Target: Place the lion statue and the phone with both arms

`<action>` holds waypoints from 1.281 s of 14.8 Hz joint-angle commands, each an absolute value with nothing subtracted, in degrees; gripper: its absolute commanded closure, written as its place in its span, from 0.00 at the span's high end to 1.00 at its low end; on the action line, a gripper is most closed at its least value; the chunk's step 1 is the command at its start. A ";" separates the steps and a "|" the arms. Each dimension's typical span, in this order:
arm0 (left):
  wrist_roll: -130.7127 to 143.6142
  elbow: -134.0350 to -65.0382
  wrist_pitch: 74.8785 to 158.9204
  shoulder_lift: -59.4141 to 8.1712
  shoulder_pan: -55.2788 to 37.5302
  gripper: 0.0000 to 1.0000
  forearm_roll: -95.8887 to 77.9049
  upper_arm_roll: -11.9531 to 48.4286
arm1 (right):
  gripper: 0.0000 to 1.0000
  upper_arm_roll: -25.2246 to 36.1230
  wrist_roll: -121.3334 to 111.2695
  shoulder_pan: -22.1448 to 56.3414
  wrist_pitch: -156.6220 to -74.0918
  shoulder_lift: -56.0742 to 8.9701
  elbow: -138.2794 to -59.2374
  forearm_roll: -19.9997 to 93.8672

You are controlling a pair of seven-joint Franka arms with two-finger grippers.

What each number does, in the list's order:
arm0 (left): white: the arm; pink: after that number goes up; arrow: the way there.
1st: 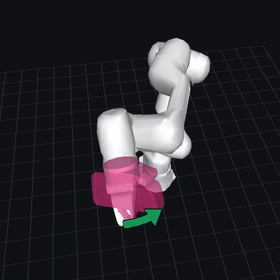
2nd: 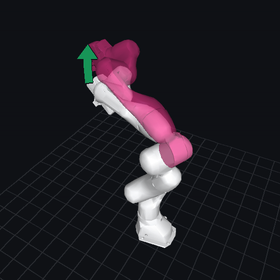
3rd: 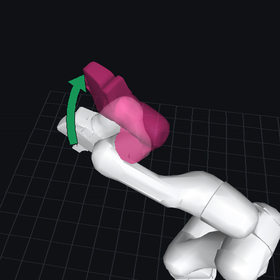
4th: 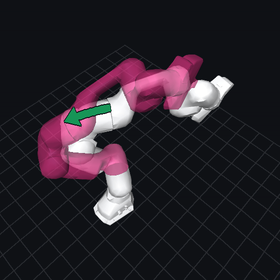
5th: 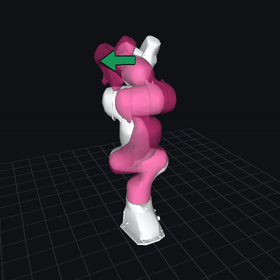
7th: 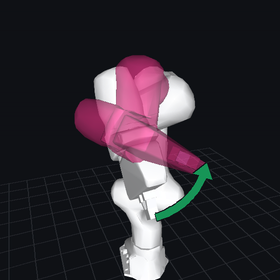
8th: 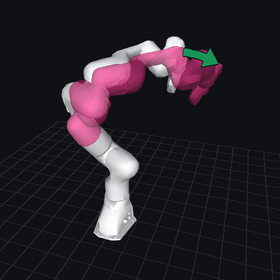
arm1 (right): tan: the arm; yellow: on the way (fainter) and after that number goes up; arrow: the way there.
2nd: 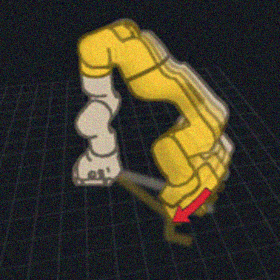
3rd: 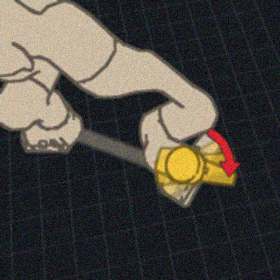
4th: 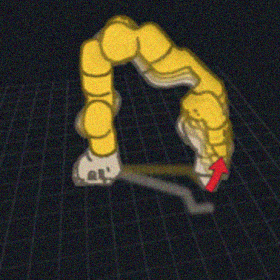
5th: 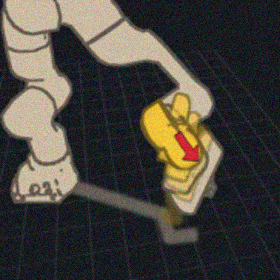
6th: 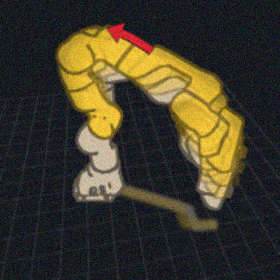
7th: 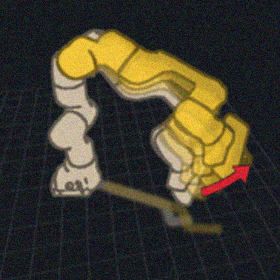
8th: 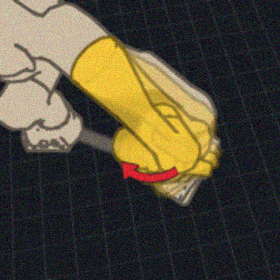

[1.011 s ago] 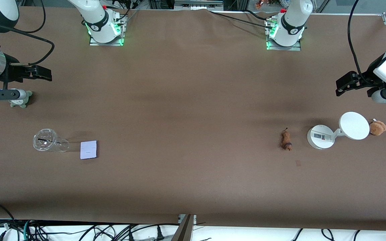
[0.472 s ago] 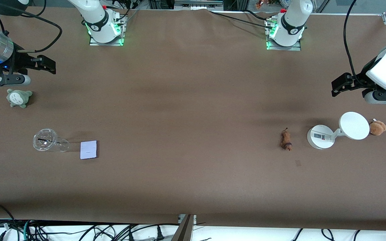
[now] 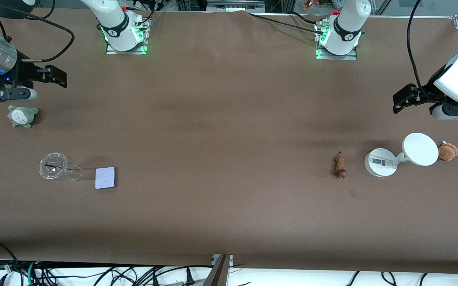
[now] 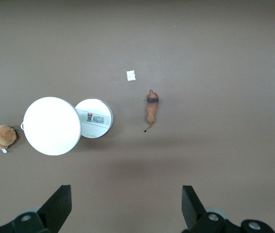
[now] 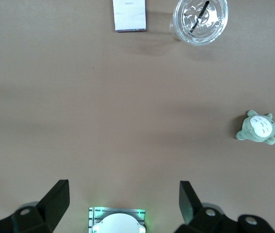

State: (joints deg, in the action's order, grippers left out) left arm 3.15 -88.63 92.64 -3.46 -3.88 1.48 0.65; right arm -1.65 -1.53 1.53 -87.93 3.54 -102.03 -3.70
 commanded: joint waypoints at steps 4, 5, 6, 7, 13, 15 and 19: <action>3.34 -89.65 93.52 -2.20 -4.13 1.00 1.41 0.70 | 1.00 -1.58 -1.23 1.32 -88.86 4.66 -103.27 -3.52; 3.34 -89.47 93.52 -2.20 -4.13 1.00 1.41 0.70 | 1.00 -1.58 -1.32 1.32 -88.86 4.66 -103.18 -3.52; 3.34 -89.47 93.43 -2.20 -4.13 1.00 1.41 0.79 | 1.00 -1.58 -1.23 1.32 -88.94 4.66 -103.18 -3.52; 3.34 -89.39 93.43 -2.20 -4.13 1.00 1.41 0.79 | 1.00 -1.58 -1.32 1.32 -88.95 4.66 -103.18 -3.52; 3.34 -89.30 93.08 -2.29 -4.13 1.00 1.93 1.93 | 1.00 -1.58 -1.32 1.32 -89.03 4.57 -103.18 -3.52; 3.34 -89.30 93.08 -2.29 -4.04 1.00 2.02 1.93 | 1.00 -1.58 -1.32 1.32 -89.03 4.57 -103.18 -3.52; 3.43 -88.77 92.99 -1.85 -3.69 1.00 1.41 2.37 | 1.00 -1.58 -1.32 1.32 -89.03 4.57 -103.01 -3.52</action>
